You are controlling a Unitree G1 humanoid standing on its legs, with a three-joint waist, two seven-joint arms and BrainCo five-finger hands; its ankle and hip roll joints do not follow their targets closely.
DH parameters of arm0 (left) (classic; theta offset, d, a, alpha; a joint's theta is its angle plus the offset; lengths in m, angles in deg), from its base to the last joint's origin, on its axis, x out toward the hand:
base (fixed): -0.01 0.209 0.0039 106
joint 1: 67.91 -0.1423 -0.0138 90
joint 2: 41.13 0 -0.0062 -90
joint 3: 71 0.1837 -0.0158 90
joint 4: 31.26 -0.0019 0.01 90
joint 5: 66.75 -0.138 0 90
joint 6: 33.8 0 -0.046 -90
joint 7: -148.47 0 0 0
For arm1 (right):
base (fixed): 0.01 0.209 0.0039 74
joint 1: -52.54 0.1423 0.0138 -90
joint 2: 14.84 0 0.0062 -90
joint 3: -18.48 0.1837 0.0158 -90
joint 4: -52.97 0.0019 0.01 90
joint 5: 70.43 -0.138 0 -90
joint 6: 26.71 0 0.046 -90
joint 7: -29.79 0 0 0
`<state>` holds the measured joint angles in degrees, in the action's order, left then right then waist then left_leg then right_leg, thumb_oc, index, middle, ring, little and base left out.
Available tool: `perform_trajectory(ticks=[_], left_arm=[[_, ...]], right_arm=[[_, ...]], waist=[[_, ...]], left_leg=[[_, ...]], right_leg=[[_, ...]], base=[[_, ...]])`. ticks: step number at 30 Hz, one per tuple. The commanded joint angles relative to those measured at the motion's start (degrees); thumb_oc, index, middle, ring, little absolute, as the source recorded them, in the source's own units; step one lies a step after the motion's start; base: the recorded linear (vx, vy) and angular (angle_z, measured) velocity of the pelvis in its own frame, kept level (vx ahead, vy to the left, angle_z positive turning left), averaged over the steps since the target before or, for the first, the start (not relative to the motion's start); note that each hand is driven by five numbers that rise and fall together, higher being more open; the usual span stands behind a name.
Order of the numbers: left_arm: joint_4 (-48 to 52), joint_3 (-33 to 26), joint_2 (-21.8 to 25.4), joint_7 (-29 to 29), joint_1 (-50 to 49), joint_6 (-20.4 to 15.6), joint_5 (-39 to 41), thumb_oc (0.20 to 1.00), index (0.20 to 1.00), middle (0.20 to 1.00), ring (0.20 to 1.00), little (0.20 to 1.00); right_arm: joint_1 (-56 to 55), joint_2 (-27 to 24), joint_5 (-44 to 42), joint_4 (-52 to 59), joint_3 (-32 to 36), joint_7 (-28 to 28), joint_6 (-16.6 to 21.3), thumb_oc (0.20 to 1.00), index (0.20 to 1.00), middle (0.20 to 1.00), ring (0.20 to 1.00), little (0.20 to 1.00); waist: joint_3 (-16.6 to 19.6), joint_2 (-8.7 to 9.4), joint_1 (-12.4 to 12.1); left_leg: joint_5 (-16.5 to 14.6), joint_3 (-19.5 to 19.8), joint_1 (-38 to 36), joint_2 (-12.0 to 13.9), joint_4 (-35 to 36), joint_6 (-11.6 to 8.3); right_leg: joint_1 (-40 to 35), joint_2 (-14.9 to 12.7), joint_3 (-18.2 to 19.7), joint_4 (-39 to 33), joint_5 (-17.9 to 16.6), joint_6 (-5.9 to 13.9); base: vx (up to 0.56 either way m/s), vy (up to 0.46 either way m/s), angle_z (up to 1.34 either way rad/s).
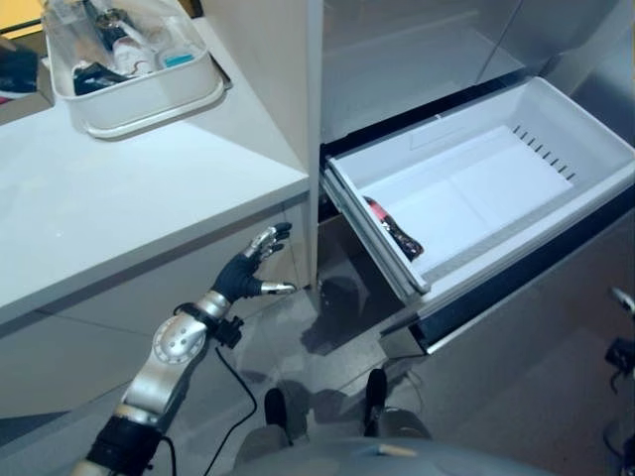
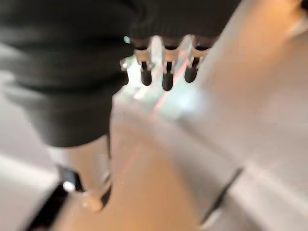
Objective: Take the drinks into the refrigerator
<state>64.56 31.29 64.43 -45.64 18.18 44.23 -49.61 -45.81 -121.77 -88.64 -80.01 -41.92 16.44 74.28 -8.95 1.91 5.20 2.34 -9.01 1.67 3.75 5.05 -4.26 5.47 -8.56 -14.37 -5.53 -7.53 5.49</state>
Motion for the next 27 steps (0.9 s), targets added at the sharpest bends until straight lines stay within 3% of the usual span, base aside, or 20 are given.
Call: perform_trajectory(ticks=[1, 2, 11, 16, 23, 27], left_arm=[[4.58, -1.27, 0.17, -1.14, 1.68, -2.37, 2.62, 1.000, 1.000, 1.000, 1.000, 1.000], [5.00, -1.14, 0.22, -1.42, 1.76, -2.27, 3.12, 1.000, 1.000, 1.000, 1.000, 1.000], [5.68, 1.71, 0.45, -2.67, 2.20, -1.42, 5.31, 1.000, 1.000, 1.000, 1.000, 1.000], [3.00, 5.05, 0.66, -1.38, 4.21, -2.10, 3.43, 1.000, 1.000, 1.000, 1.000, 1.000], [3.25, 6.84, 1.10, -0.52, 5.26, -2.13, 2.93, 1.000, 1.000, 1.000, 1.000, 1.000], [3.26, 8.95, -0.24, 1.27, 4.83, -1.89, 2.34, 1.000, 1.000, 1.000, 1.000, 1.000]], right_arm=[[0.70, -1.88, 2.16, -5.97, 2.33, 0.54, -0.74, 0.241, 0.241, 0.241, 0.241, 0.241], [0.25, -1.46, 2.39, -8.31, 1.85, 0.94, -1.48, 0.200, 0.200, 0.200, 0.200, 0.200], [6.77, 2.60, 11.37, -9.03, -11.29, 2.60, -3.69, 0.200, 0.200, 0.200, 0.200, 0.200], [18.93, 0.86, 16.15, -2.10, -21.94, 2.66, -3.81, 0.200, 0.200, 0.200, 0.200, 0.200], [30.20, -3.13, 21.07, 5.26, -30.09, 3.15, -4.41, 0.200, 0.200, 0.200, 0.200, 0.200], [43.76, -5.25, 24.43, 9.73, -38.01, 3.21, -5.15, 0.200, 0.200, 0.200, 0.200, 0.200]], waist=[[-0.18, 0.53, 0.47], [-0.27, 0.37, 0.59], [-1.01, -1.41, -0.19], [-1.77, -2.44, -2.30], [-2.49, -3.35, -4.08], [-3.77, -3.93, -5.99]], left_leg=[[-3.30, 1.51, 0.97, -1.44, -0.05, 1.46], [-3.27, 1.44, 0.97, -1.45, -0.05, 1.46], [-3.16, 0.46, 0.86, -1.92, -0.05, 1.76], [-2.70, 0.14, 1.49, -2.23, -0.05, 1.84], [-1.85, 0.79, 3.07, -2.85, -0.05, 1.91], [-0.81, 1.42, 5.18, -3.45, -0.05, 1.99]], right_leg=[[-4.66, -0.90, -1.24, 0.72, 5.31, 3.64], [-4.61, -0.94, -1.18, 0.72, 5.28, 3.66], [-4.14, -1.57, -0.31, 0.53, 4.56, 3.94], [-3.23, -2.18, 0.01, 0.53, 3.80, 4.24], [-1.98, -2.79, -0.64, 0.53, 2.92, 4.38], [-0.20, -3.31, -1.24, 0.53, 2.02, 4.32]], base=[[0.00, 0.000, 0.00], [0.00, 0.000, -0.03], [-0.01, 0.018, -0.05], [-0.03, 0.021, -0.08], [-0.03, 0.007, 0.00], [-0.03, 0.006, -0.03]])
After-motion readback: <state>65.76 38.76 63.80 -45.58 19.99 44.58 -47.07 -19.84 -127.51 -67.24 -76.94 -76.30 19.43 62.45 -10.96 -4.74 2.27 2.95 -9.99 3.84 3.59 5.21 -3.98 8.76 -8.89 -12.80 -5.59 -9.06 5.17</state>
